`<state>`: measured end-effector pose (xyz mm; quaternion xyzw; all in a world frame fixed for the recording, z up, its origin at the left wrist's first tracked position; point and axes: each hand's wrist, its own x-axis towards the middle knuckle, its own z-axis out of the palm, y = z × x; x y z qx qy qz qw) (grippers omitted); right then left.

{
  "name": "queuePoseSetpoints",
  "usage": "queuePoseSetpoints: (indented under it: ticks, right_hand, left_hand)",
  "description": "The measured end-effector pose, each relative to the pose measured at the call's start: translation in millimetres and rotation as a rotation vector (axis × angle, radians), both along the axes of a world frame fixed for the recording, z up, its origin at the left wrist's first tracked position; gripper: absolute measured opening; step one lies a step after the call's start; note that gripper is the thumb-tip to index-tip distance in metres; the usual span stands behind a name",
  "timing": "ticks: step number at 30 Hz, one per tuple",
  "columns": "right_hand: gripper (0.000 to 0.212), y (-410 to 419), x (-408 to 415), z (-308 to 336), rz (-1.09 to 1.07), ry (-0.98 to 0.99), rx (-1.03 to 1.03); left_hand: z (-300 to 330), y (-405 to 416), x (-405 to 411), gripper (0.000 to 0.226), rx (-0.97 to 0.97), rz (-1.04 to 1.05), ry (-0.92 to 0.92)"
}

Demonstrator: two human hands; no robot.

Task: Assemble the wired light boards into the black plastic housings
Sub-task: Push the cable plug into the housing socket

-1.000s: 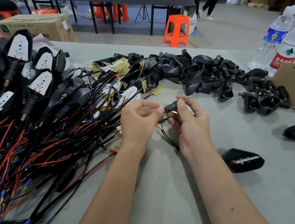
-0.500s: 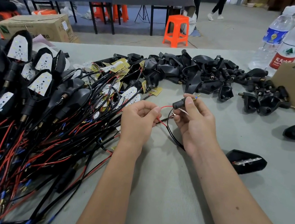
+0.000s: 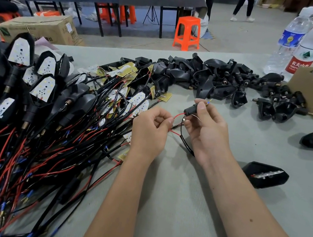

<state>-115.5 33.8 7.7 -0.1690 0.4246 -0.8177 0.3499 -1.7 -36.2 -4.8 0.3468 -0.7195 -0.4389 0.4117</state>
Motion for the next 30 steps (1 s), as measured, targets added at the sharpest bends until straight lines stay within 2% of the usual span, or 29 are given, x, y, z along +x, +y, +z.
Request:
queuePoseSetpoints:
  ticks: [5,11,17,24,30]
  right_hand:
    - [0.012,-1.2,1.8,-0.4,-0.103,0.191,0.057]
    - [0.011,-0.8,0.1,-1.3,-0.055,0.074,0.046]
    - [0.011,-1.0,1.6,-3.8,-0.003,0.119,0.024]
    - [0.013,-3.5,6.5,-6.7,0.024,0.218,0.072]
    - [0.014,-3.2,2.3,-5.8,-0.03,0.14,0.052]
  left_hand:
    - [-1.6,-1.0,1.8,0.013,-0.072,-0.045,-0.023]
    - [2.1,5.2,-2.4,0.024,0.012,-0.015,0.028]
    - [-0.4,2.8,-0.6,0.012,-0.001,-0.036,-0.01]
    - [0.6,4.6,-0.2,0.015,-0.043,-0.03,0.001]
    - [2.6,5.3,0.0,0.01,0.124,-0.027,0.065]
